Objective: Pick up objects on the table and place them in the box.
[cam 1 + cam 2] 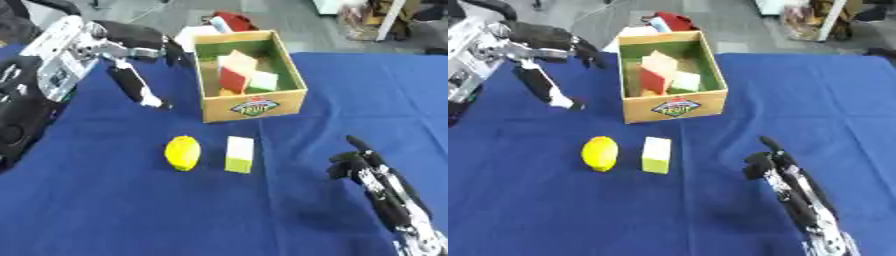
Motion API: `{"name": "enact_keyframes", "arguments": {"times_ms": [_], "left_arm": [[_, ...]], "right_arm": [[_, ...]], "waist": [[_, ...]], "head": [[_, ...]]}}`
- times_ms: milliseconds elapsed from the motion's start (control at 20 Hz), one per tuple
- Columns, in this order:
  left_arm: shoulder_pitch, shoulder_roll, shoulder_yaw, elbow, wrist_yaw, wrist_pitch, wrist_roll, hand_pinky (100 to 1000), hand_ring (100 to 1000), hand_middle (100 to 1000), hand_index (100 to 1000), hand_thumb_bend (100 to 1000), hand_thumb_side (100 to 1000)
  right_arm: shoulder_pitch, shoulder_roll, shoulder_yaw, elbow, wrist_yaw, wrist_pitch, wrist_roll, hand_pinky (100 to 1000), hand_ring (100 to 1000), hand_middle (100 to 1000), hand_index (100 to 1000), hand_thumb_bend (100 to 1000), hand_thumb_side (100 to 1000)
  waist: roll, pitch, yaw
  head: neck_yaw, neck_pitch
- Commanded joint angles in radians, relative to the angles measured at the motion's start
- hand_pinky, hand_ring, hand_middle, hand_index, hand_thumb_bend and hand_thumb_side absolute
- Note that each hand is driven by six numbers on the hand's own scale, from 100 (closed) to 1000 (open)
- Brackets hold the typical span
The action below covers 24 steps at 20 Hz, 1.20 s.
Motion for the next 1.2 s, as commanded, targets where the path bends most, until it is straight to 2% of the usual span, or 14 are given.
{"name": "enact_keyframes", "arguments": {"times_ms": [50,300,500,550,700,900,950,1000,1050,1100,1200], "left_arm": [[-0.007,0.013,-0.048,-0.018,0.023,-0.083,-0.123,829,801,864,949,430,597],[0.000,-0.005,-0.102,0.026,-0.003,-0.112,-0.126,826,798,859,947,469,579],[0.013,0.000,-0.112,0.038,-0.040,-0.140,-0.126,825,798,859,943,498,542],[0.018,0.001,-0.113,0.038,-0.049,-0.145,-0.126,824,796,857,941,529,529],[0.032,0.003,-0.119,0.041,-0.062,-0.161,-0.126,818,786,843,935,501,557],[0.041,0.005,-0.136,0.049,-0.080,-0.183,-0.126,788,754,806,905,508,523],[0.042,0.004,-0.135,0.053,-0.089,-0.185,-0.126,751,714,764,872,509,462],[0.044,0.002,-0.132,0.056,-0.098,-0.187,-0.126,748,709,759,869,510,453],[0.045,0.000,-0.129,0.058,-0.111,-0.189,-0.126,713,667,715,834,518,372],[0.045,-0.001,-0.126,0.061,-0.123,-0.191,-0.126,704,655,702,824,518,351],[0.042,-0.003,-0.110,0.059,-0.142,-0.192,-0.126,640,580,618,761,468,340]], "right_arm": [[-0.011,-0.014,-0.003,-0.019,0.002,-0.001,0.001,649,654,665,1000,100,710],[-0.011,-0.013,-0.002,-0.019,0.000,-0.001,0.001,649,654,665,1000,100,714],[-0.011,-0.014,-0.003,-0.020,0.001,-0.001,0.000,649,654,665,1000,100,720],[-0.012,-0.014,-0.002,-0.021,0.001,0.000,0.000,649,654,665,1000,100,718],[-0.012,-0.014,-0.002,-0.021,0.001,0.000,0.000,649,654,665,1000,100,721],[-0.013,-0.014,-0.002,-0.022,0.002,0.001,0.000,649,654,666,1000,100,722],[-0.013,-0.014,-0.001,-0.022,0.002,0.001,0.000,649,654,666,1000,100,724],[-0.013,-0.013,-0.001,-0.022,0.002,0.001,0.000,649,654,666,1000,100,724],[-0.014,-0.013,-0.001,-0.022,0.002,0.001,0.000,649,654,666,1000,100,724],[-0.014,-0.013,-0.001,-0.022,0.002,0.001,0.000,649,654,666,1000,100,725],[-0.014,-0.013,-0.002,-0.023,0.002,0.002,-0.001,649,655,666,1000,100,725]], "waist": [[0.011,-0.032,-0.004],[0.010,-0.030,-0.007],[0.012,-0.026,-0.006],[0.013,-0.025,-0.006],[0.013,-0.023,-0.008],[0.014,-0.021,-0.008],[0.015,-0.020,-0.008],[0.015,-0.020,-0.008],[0.015,-0.019,-0.008],[0.015,-0.019,-0.008],[0.015,-0.019,-0.008]], "head": [[0.005,0.002],[0.008,0.002],[0.008,0.001],[0.008,0.001],[0.009,0.000],[0.011,-0.002],[0.011,-0.002],[0.011,-0.003],[0.010,-0.004],[0.010,-0.004],[0.009,-0.005]]}}
